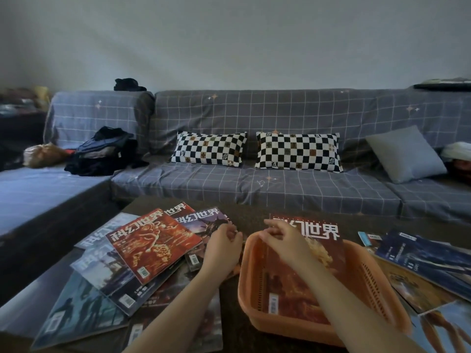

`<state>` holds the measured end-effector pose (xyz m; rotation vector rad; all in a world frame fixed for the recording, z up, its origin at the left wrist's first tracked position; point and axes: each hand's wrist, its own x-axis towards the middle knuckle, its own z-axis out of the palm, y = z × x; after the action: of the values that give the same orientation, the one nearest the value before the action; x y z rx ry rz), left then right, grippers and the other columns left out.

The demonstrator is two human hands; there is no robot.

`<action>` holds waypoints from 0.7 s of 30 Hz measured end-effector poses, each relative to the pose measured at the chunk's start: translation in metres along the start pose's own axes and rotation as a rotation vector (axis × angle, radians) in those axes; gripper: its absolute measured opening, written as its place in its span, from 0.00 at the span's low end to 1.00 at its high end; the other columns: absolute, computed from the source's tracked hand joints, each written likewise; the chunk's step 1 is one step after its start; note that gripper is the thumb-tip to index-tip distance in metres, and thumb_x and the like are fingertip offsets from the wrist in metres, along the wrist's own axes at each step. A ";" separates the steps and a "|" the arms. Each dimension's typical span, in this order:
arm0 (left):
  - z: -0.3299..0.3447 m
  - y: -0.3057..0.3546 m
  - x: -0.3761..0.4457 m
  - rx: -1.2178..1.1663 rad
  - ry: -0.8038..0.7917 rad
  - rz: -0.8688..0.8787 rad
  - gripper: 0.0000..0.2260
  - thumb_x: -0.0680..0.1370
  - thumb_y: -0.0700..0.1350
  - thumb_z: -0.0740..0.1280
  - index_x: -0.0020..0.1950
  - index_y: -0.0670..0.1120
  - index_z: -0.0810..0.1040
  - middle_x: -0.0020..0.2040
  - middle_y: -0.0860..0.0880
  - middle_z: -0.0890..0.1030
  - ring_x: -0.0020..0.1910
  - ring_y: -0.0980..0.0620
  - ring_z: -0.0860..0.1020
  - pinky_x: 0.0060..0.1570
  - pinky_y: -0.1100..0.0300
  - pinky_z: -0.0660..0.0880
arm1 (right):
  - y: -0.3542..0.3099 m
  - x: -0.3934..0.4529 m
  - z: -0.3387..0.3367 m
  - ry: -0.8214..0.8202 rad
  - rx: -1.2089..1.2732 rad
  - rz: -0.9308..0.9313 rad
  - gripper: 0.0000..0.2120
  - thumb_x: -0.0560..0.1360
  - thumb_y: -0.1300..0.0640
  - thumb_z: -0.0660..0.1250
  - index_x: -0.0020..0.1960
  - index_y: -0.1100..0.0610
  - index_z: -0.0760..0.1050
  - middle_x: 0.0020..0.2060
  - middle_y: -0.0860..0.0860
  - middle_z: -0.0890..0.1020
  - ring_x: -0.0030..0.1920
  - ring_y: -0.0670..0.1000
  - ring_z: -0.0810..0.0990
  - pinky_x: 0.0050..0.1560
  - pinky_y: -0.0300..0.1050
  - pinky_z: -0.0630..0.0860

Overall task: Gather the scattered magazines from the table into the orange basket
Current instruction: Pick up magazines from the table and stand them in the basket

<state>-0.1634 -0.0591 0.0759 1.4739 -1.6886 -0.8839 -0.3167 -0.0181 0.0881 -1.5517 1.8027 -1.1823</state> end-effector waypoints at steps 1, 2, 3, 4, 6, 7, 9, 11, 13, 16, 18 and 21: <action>-0.007 -0.006 0.003 -0.006 0.017 -0.013 0.12 0.79 0.48 0.64 0.62 0.49 0.74 0.44 0.58 0.77 0.41 0.62 0.77 0.33 0.69 0.71 | -0.005 0.004 0.010 -0.031 0.004 -0.006 0.21 0.73 0.48 0.68 0.65 0.50 0.71 0.48 0.42 0.78 0.48 0.42 0.76 0.45 0.33 0.74; -0.013 -0.013 0.006 -0.014 0.035 -0.022 0.10 0.80 0.47 0.64 0.60 0.49 0.75 0.42 0.58 0.76 0.40 0.62 0.77 0.32 0.69 0.71 | -0.008 0.008 0.021 -0.061 0.013 -0.008 0.21 0.73 0.49 0.68 0.65 0.50 0.71 0.49 0.42 0.78 0.49 0.42 0.77 0.47 0.36 0.75; -0.019 -0.021 0.009 -0.011 0.055 -0.032 0.09 0.80 0.47 0.64 0.59 0.49 0.75 0.41 0.58 0.76 0.39 0.62 0.77 0.32 0.70 0.70 | -0.011 0.012 0.032 -0.090 0.027 -0.008 0.21 0.73 0.49 0.68 0.64 0.50 0.72 0.50 0.43 0.79 0.50 0.43 0.78 0.49 0.38 0.76; -0.026 -0.029 0.011 -0.005 0.076 -0.043 0.08 0.80 0.46 0.64 0.58 0.49 0.76 0.41 0.58 0.77 0.39 0.62 0.77 0.32 0.70 0.71 | -0.014 0.016 0.043 -0.120 0.042 -0.004 0.20 0.73 0.49 0.68 0.64 0.51 0.72 0.51 0.44 0.79 0.50 0.44 0.78 0.51 0.39 0.76; -0.038 -0.044 0.016 -0.001 0.110 -0.077 0.05 0.80 0.46 0.64 0.54 0.50 0.75 0.43 0.57 0.78 0.40 0.60 0.78 0.36 0.65 0.76 | -0.018 0.026 0.065 -0.178 0.060 0.010 0.20 0.73 0.50 0.68 0.64 0.52 0.72 0.50 0.45 0.79 0.50 0.44 0.78 0.50 0.37 0.76; -0.044 -0.051 0.018 0.002 0.126 -0.093 0.05 0.80 0.46 0.64 0.54 0.49 0.75 0.45 0.55 0.79 0.42 0.58 0.78 0.40 0.61 0.78 | -0.019 0.031 0.077 -0.201 0.063 0.017 0.20 0.73 0.50 0.68 0.64 0.52 0.73 0.50 0.46 0.79 0.49 0.44 0.78 0.49 0.36 0.75; -0.055 -0.065 0.021 0.034 0.152 -0.116 0.10 0.80 0.47 0.63 0.59 0.47 0.75 0.50 0.53 0.79 0.44 0.58 0.77 0.42 0.59 0.77 | -0.020 0.041 0.097 -0.222 0.049 0.028 0.20 0.73 0.50 0.69 0.63 0.53 0.73 0.50 0.47 0.80 0.48 0.45 0.78 0.48 0.35 0.74; -0.066 -0.081 0.023 0.071 0.157 -0.167 0.15 0.80 0.49 0.63 0.65 0.46 0.73 0.56 0.50 0.78 0.50 0.53 0.78 0.49 0.54 0.78 | -0.020 0.051 0.117 -0.241 -0.004 0.030 0.20 0.72 0.49 0.69 0.62 0.53 0.74 0.48 0.45 0.79 0.46 0.43 0.77 0.45 0.31 0.71; -0.075 -0.098 0.025 0.173 0.183 -0.241 0.18 0.80 0.51 0.62 0.67 0.46 0.72 0.63 0.46 0.76 0.59 0.47 0.75 0.61 0.47 0.73 | -0.019 0.061 0.137 -0.287 -0.065 0.015 0.21 0.72 0.50 0.69 0.63 0.55 0.74 0.43 0.43 0.77 0.44 0.43 0.76 0.43 0.31 0.70; -0.089 -0.122 0.026 0.384 0.252 -0.329 0.19 0.80 0.55 0.59 0.68 0.47 0.71 0.69 0.44 0.70 0.70 0.43 0.66 0.71 0.40 0.59 | -0.017 0.073 0.167 -0.427 -0.174 0.011 0.25 0.72 0.48 0.69 0.66 0.56 0.70 0.54 0.50 0.80 0.54 0.50 0.78 0.50 0.39 0.71; -0.097 -0.137 0.027 0.423 0.255 -0.399 0.23 0.80 0.57 0.59 0.71 0.47 0.68 0.75 0.42 0.64 0.74 0.42 0.59 0.73 0.39 0.54 | -0.016 0.081 0.183 -0.493 -0.275 0.002 0.27 0.72 0.46 0.68 0.67 0.57 0.70 0.62 0.53 0.77 0.61 0.53 0.75 0.57 0.43 0.70; -0.105 -0.156 0.027 0.393 0.247 -0.466 0.28 0.79 0.58 0.61 0.75 0.45 0.63 0.77 0.40 0.57 0.76 0.40 0.57 0.74 0.42 0.55 | -0.018 0.094 0.198 -0.487 -0.401 -0.004 0.25 0.72 0.43 0.66 0.64 0.55 0.72 0.63 0.55 0.75 0.62 0.56 0.73 0.63 0.47 0.69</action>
<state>0.0027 -0.1079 -0.0020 2.2035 -1.4066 -0.5792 -0.1696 -0.1661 0.0183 -1.8593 1.7560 -0.3917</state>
